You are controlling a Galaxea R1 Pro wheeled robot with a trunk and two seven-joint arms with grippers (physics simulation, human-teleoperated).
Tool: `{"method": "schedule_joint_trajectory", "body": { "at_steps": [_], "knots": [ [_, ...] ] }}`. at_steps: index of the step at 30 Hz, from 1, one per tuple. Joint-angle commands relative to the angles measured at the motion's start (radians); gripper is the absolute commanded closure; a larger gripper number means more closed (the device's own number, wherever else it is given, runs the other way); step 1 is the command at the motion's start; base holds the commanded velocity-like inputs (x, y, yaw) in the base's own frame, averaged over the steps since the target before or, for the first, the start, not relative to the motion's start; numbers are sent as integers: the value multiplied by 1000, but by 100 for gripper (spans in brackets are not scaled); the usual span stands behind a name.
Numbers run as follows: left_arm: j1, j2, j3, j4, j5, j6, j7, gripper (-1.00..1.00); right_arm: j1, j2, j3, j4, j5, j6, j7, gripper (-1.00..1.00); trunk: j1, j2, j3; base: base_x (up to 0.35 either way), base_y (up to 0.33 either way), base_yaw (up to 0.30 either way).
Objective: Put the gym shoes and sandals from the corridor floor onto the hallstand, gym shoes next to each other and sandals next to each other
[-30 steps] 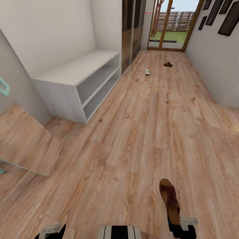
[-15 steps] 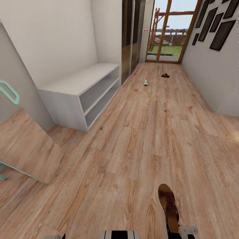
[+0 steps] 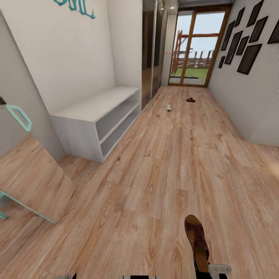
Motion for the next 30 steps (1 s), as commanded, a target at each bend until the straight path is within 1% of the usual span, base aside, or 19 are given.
{"method": "schedule_joint_trajectory", "body": {
  "at_steps": [1,8,16,22,30],
  "knots": [
    [-1,-1,8,1,-4,-2,-9,-100,0,0,1,1,-1,-3,-2,100,-1,0,5,0,0,0],
    [-1,-1,8,1,-4,-2,-9,-100,0,1,1,1,-1,-3,-3,100,-4,2,41,0,0,0],
    [-1,-1,8,1,-4,-2,-9,-100,0,1,1,1,-2,-3,-4,100,-7,4,74,0,0,0],
    [-1,-1,8,1,-4,-2,-9,-100,0,3,1,1,-2,-3,-4,100,-30,46,93,0,0,36],
    [-1,-1,8,1,-3,-2,-9,-100,0,6,1,1,-2,-3,-5,100,-61,102,118,0,0,223]
  ]
}}
